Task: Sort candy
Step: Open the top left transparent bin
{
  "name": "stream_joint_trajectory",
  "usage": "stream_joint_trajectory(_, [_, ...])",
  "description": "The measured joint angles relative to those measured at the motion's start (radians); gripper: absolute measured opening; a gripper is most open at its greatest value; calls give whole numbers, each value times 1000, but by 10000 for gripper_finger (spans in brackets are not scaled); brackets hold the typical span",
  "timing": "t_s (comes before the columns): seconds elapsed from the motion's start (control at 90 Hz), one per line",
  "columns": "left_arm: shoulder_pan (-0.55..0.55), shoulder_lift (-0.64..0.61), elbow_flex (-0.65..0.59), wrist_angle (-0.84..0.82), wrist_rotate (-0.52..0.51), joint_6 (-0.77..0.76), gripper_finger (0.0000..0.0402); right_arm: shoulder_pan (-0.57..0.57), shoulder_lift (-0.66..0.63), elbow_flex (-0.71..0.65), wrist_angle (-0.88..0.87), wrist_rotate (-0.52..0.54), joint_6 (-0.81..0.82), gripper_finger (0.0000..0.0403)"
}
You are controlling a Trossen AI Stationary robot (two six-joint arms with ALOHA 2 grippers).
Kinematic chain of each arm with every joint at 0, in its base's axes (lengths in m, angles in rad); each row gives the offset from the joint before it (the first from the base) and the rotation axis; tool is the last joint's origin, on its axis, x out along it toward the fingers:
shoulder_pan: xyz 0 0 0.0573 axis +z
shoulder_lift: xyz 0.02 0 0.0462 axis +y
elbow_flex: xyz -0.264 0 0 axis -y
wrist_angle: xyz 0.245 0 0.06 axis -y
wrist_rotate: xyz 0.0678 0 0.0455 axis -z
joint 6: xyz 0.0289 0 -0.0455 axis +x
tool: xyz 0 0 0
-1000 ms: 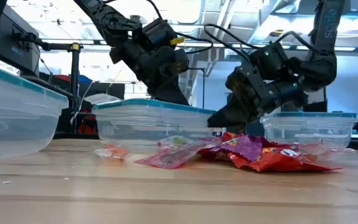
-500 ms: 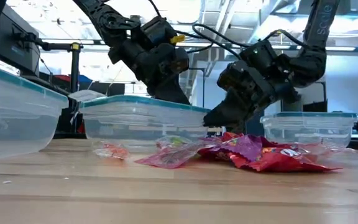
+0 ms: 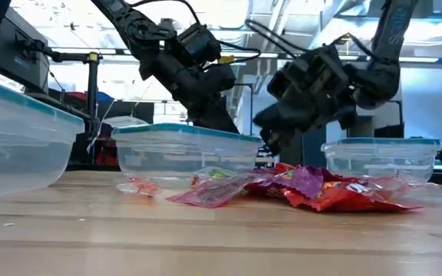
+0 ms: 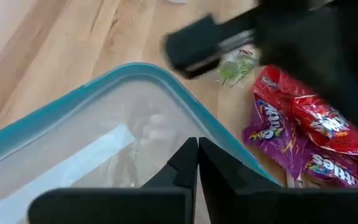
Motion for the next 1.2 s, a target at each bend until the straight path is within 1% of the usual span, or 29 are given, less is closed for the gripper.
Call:
stream_joint_trajectory(0.056, [0, -7, 12, -15, 4, 1, 0, 5, -25, 2, -12, 27, -12, 21])
stream_joint_trajectory(0.1, [-1, -13, 25, -28, 3, 7, 0, 5, -43, 1, -55, 48, -27, 19])
stream_joint_trajectory(0.289, [-8, -76, 87, -126, -5, 35, 0, 3, -168, 0, -270, 238, -152, 13])
stream_joint_trajectory(0.356, [-8, -116, 109, -195, -27, 35, 0, 12, -210, 0, -362, 318, -195, 12])
stream_joint_trajectory(0.411, [-8, -150, 126, -239, -60, 33, 0, 24, -242, -1, -419, 406, -230, 12])
stream_joint_trajectory(0.489, [-9, -201, 129, -336, -99, 30, 0, 40, -275, -1, -469, 534, -248, 12])
stream_joint_trajectory(0.556, [-14, -224, 129, -411, -123, 25, 0, 49, -278, -1, -483, 596, -244, 12])
stream_joint_trajectory(0.678, [-20, -242, 129, -537, -149, 12, 0, 56, -253, -2, -480, 604, -230, 12])
stream_joint_trajectory(0.789, [-24, -241, 110, -604, -157, 28, 0, 66, -204, -2, -479, 604, -133, 12])
stream_joint_trajectory(0.889, [-27, -241, 83, -599, -155, 30, 0, 67, -167, -2, -450, 599, -60, 12])
stream_joint_trajectory(1.0, [-26, -241, 61, -597, -154, 25, 0, 83, -134, -2, -401, 588, -43, 18])
stream_joint_trajectory(1.133, [-26, -231, 51, -568, -151, 11, 0, 97, -113, -2, -328, 604, -43, 43])
stream_joint_trajectory(1.2, [-26, -230, 51, -563, -151, 21, 0, 91, -105, -1, -292, 632, -43, 61])
